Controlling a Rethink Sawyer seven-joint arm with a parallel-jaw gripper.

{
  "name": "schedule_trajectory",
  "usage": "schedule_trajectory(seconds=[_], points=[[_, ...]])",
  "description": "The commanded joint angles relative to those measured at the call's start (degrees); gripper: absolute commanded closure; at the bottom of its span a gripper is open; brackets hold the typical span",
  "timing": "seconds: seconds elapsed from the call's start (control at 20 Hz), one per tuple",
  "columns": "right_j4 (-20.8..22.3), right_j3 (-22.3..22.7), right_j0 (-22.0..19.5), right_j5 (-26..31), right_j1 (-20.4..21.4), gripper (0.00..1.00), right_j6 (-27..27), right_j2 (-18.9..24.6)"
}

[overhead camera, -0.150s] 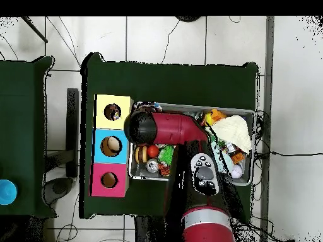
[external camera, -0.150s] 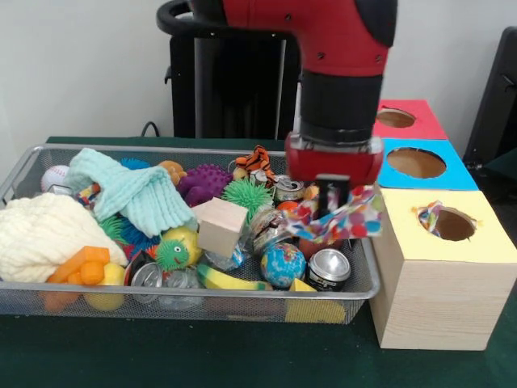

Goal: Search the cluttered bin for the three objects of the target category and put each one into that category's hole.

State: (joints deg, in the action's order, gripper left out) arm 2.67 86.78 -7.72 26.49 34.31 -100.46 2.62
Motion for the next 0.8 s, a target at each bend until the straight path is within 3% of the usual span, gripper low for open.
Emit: schedule_trajectory(seconds=[0.05,0.3,0.8], points=[[-3.9,-0.5,3.2,9.2,2.0,1.00,-10.4,2.2],[-5.7,-0.7,6.5,9.5,1.9,1.00,-12.8,0.4],[-8.8,1.8,11.0,2.4,-1.5,1.00,-15.3,-1.4]])
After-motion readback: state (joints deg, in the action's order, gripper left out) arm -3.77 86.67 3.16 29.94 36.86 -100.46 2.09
